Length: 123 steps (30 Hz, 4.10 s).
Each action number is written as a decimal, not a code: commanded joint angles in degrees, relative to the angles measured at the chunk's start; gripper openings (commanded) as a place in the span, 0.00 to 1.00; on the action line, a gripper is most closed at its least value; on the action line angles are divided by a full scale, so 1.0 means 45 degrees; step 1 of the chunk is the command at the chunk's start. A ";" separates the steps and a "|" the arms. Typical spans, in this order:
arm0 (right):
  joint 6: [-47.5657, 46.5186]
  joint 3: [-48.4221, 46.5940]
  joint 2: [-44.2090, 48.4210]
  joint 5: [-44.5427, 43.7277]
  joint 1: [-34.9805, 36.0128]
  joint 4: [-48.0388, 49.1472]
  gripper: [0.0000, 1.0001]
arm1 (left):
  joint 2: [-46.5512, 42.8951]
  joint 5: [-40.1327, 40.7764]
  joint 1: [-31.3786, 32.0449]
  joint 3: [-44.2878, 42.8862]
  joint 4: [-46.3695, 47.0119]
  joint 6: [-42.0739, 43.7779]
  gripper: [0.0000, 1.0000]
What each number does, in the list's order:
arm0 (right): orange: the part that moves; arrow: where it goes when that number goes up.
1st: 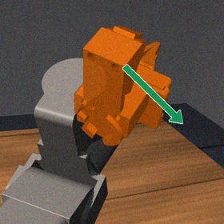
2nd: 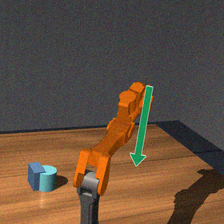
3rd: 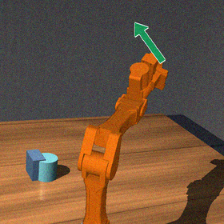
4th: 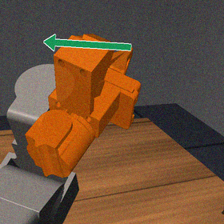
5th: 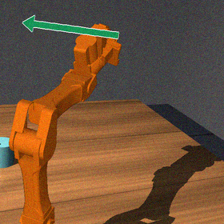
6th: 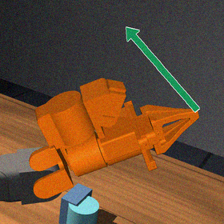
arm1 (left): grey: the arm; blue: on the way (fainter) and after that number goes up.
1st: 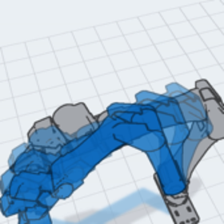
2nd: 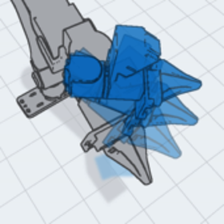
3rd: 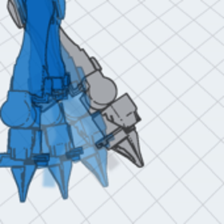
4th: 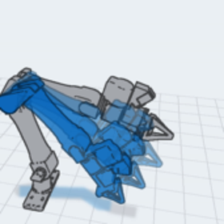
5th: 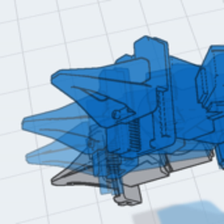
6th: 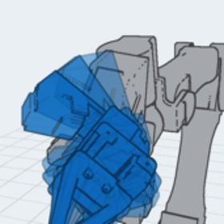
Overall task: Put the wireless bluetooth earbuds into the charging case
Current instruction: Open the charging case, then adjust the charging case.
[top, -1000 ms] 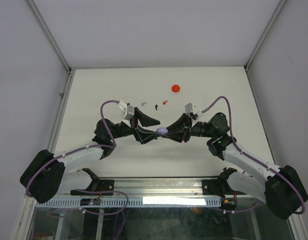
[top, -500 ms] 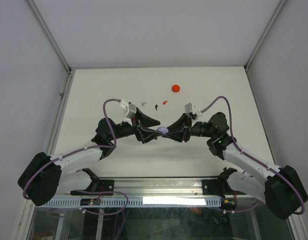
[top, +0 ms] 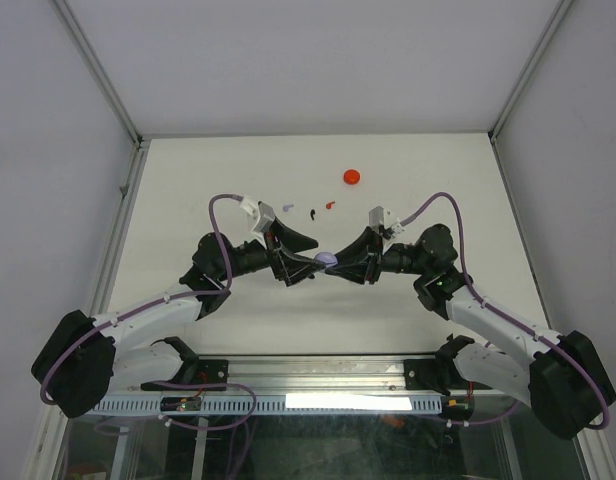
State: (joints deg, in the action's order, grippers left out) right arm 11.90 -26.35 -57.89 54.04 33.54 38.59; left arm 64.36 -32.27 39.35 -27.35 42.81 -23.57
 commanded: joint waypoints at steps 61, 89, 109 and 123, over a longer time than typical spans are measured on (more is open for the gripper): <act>-0.1169 -0.1364 -0.1044 -0.0002 0.0097 -0.1686 0.00 | -0.2525 0.1236 -0.0474 0.0372 -0.2522 -0.0025 0.74; 0.0072 -0.1256 -0.1455 0.1472 0.0129 -0.0237 0.00 | -0.0265 -0.1958 -0.0465 -0.0850 -0.0804 0.0219 0.31; 0.0217 -0.0988 -0.1320 0.1404 0.0131 -0.0125 0.36 | -0.1100 -0.2038 -0.0434 -0.0628 -0.1060 0.1495 0.01; 0.0441 -0.0728 -0.1331 0.1449 0.0323 0.0964 0.45 | -0.1235 -0.1544 -0.0171 -0.0685 -0.0980 0.1712 0.01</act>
State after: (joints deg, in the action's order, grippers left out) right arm 13.32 -29.50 -64.69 60.58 34.30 37.41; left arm 59.66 -40.51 37.58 -29.19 35.94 -17.45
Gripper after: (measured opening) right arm 0.453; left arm 0.177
